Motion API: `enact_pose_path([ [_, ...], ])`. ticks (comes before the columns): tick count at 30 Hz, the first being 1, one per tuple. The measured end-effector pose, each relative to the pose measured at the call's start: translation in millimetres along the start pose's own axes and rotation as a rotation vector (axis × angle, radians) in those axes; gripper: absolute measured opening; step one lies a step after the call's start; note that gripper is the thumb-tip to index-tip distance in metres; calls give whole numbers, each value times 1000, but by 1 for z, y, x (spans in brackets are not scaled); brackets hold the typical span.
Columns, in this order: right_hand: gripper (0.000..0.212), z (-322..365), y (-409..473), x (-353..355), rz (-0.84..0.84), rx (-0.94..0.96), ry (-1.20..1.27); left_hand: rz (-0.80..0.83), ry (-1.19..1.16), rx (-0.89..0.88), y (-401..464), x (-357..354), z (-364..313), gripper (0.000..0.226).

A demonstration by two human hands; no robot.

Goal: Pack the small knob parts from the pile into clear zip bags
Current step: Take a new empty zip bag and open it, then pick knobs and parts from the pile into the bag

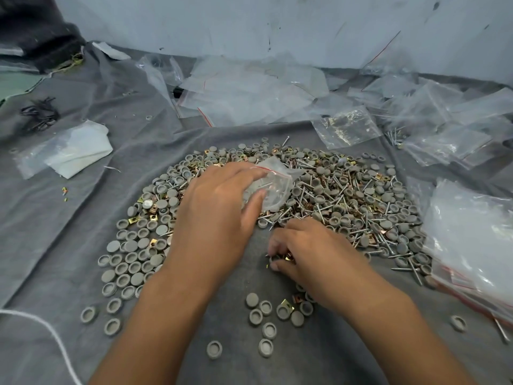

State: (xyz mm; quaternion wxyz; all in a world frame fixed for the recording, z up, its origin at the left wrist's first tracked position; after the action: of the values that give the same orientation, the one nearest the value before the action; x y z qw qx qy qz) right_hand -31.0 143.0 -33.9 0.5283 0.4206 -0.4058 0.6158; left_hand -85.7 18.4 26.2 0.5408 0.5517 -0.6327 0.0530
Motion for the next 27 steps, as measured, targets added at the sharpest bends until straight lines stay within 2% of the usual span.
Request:
enact_pose_path([
  [2,9,0,-1,2,-18,15,20,14,-19,13,0,0,2,33],
  [6,12,-2,0,9,-33,10,94,7,-50,39,2,3,4,37],
  [9,8,3,-4,7,29,11,252,35,-52,59,1,2,4,40],
  [11,12,18,-9,2,93,88,287,47,-57,60,0,1,4,41],
  [13,20,33,-14,-5,146,172,246,43,-62,60,1,1,3,40],
  [15,19,40,-15,-13,180,196,179,30,-54,59,1,2,3,40],
  [27,15,50,-15,-14,136,233,180,45,-92,96,-1,0,4,45],
])
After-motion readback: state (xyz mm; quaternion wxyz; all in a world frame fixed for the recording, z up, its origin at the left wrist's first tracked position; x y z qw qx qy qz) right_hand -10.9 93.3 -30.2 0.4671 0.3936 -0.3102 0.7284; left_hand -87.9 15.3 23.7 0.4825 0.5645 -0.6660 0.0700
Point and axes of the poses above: each hand's wrist, its own y-axis towards the middle knuckle, its own x-axis out of the back of the hand, z = x × y, the point moved 7 cm from there along y, towards the middle knuckle, and after that the axes turned 2 degrees about y, right-handed, at the moved point
